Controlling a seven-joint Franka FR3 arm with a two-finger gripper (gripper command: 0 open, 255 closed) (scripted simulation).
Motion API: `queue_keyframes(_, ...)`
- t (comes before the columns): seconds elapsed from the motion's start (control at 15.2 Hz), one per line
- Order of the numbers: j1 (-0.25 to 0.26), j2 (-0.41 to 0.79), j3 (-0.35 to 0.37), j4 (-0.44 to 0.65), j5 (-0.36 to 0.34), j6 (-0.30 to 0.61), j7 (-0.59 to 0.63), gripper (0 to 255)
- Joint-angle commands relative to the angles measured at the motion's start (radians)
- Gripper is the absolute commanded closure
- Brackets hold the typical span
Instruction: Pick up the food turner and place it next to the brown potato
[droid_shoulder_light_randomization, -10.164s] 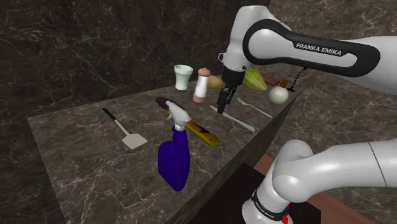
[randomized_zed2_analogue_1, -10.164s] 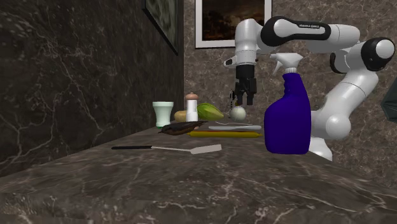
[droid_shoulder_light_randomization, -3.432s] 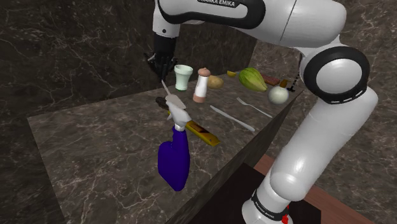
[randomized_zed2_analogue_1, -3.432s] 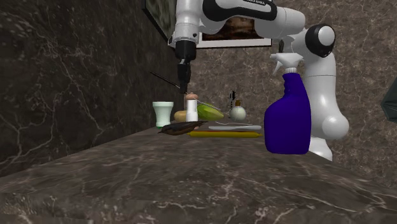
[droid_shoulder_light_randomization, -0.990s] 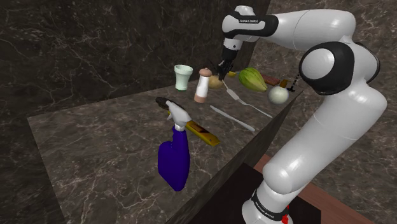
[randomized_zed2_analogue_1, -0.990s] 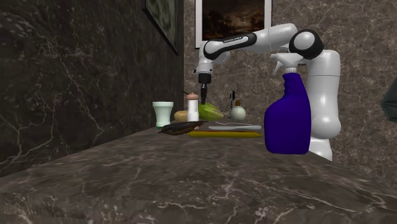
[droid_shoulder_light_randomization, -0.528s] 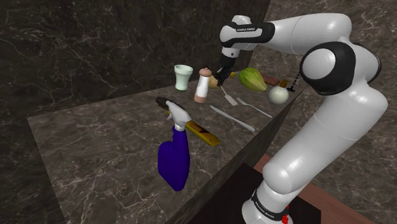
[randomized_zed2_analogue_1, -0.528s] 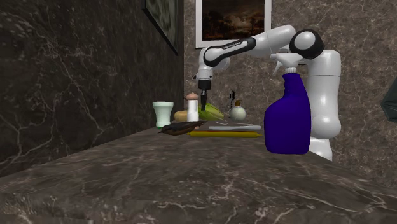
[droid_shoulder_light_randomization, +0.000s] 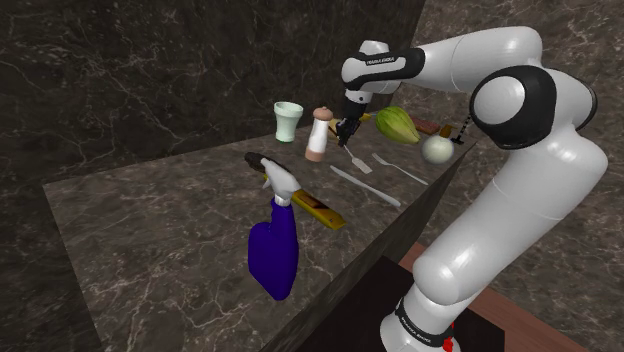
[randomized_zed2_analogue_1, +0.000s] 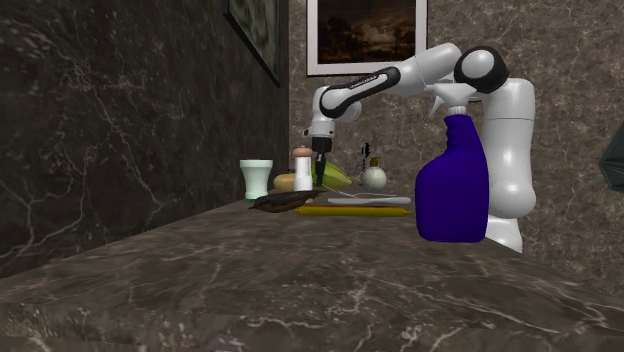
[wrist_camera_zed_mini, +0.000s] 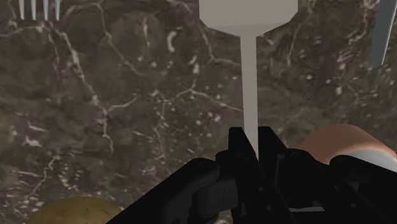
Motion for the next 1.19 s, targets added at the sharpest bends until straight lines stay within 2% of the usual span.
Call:
queue_keyframes(0.0,0.000,0.000,-0.001,-0.028,0.000,0.029,-0.002,255)
queue_keyframes(0.26,-0.001,0.013,-0.002,-0.079,0.003,0.091,-0.005,255)
queue_keyframes(0.79,-0.001,0.013,-0.002,-0.079,0.003,0.091,-0.005,255)
queue_keyframes(0.86,-0.001,0.013,-0.002,-0.079,0.003,0.091,-0.005,0)
queue_keyframes(1.12,-0.001,0.013,-0.002,-0.078,0.003,0.091,-0.005,0)
